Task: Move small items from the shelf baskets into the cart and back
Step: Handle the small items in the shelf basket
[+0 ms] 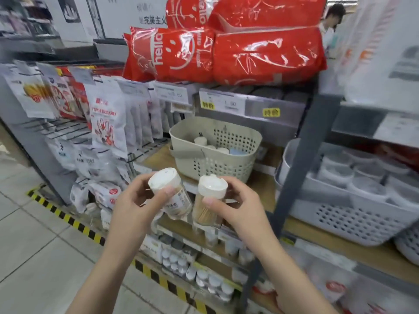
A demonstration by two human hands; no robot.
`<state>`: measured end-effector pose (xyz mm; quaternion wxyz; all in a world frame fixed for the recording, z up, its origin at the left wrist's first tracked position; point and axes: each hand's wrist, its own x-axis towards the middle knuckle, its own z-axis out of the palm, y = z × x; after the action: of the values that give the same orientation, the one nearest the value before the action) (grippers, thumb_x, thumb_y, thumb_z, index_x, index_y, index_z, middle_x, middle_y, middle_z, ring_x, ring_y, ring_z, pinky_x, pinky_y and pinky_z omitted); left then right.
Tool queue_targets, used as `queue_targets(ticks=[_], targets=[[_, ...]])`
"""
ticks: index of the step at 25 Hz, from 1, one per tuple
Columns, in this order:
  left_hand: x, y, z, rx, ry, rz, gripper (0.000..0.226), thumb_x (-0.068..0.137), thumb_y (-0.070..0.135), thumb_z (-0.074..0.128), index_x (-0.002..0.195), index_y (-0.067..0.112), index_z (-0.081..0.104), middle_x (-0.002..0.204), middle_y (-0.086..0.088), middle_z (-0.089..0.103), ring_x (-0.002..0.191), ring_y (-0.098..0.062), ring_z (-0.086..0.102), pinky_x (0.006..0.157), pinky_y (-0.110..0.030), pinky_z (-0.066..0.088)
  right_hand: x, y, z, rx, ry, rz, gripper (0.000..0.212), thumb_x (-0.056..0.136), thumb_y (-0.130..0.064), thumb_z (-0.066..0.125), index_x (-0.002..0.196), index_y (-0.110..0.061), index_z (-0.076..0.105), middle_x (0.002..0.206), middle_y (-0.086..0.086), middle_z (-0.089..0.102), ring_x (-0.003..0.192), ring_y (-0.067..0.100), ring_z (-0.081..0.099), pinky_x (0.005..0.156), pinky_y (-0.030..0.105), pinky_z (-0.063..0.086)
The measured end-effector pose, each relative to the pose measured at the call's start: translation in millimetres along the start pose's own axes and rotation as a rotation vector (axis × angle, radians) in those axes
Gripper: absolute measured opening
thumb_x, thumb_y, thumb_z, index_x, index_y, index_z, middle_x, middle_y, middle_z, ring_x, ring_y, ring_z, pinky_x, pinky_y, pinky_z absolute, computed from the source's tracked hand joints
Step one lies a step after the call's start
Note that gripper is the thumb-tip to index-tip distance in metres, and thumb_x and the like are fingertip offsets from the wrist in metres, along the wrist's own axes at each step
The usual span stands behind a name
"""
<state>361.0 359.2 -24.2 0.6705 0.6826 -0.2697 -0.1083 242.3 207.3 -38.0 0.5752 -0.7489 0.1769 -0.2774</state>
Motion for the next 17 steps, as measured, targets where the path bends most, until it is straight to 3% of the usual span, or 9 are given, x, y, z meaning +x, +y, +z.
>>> queue_targets(ticks=[4,7,10,12,15,17], targets=[[71,4,-6,-0.06,-0.048,0.016,0.033,0.07,0.041,0.075,0.1,0.03,0.068,0.093,0.005,0.071,0.08,-0.007,0.067,0.064,-0.019,0.052,54,-5,-2,-0.016,0.144,-0.034,0.031,0.075,-0.034,0.077,0.104,-0.033,0.065,0.1,-0.011,0.069,0.094,0.013,0.064,0.084,0.046,0.054],[132,1,-6,-0.113,-0.106,0.022,0.027,0.074,0.037,0.065,0.099,0.027,0.067,0.091,0.007,0.072,0.085,-0.009,0.067,0.066,-0.019,0.053,95,-2,-5,-0.009,0.288,-0.021,0.029,0.076,-0.023,0.075,0.101,-0.031,0.063,0.102,-0.007,0.069,0.095,0.012,0.065,0.085,0.045,0.055],[197,-14,-1,-0.106,-0.158,0.028,0.014,0.082,0.025,0.07,0.095,0.025,0.065,0.089,0.007,0.07,0.09,-0.013,0.067,0.076,-0.03,0.057,132,3,-4,-0.033,0.418,-0.006,0.032,0.076,-0.017,0.076,0.101,-0.027,0.059,0.105,-0.003,0.067,0.097,0.013,0.065,0.089,0.043,0.054],[238,-25,7,-0.018,-0.235,0.052,0.018,0.08,0.028,0.074,0.094,0.027,0.063,0.093,0.006,0.07,0.091,-0.014,0.067,0.081,-0.036,0.056,160,6,-3,-0.089,0.488,0.036,0.033,0.077,-0.013,0.075,0.101,-0.027,0.057,0.105,-0.004,0.066,0.096,0.01,0.064,0.089,0.036,0.053],[289,-35,34,0.177,-0.417,0.153,0.021,0.079,0.025,0.074,0.092,0.034,0.06,0.093,0.016,0.065,0.088,-0.001,0.062,0.079,-0.023,0.048,205,13,-5,-0.307,0.491,0.089,0.03,0.072,-0.021,0.076,0.097,-0.025,0.06,0.097,-0.005,0.066,0.089,0.007,0.062,0.084,0.023,0.052],[313,-44,55,0.354,-0.547,0.204,0.025,0.079,0.024,0.074,0.099,0.029,0.061,0.098,0.014,0.064,0.091,-0.003,0.059,0.076,-0.02,0.041,230,21,-1,-0.48,0.453,0.198,0.026,0.073,-0.023,0.075,0.091,-0.023,0.056,0.083,-0.007,0.061,0.075,0.002,0.055,0.067,0.005,0.044]])
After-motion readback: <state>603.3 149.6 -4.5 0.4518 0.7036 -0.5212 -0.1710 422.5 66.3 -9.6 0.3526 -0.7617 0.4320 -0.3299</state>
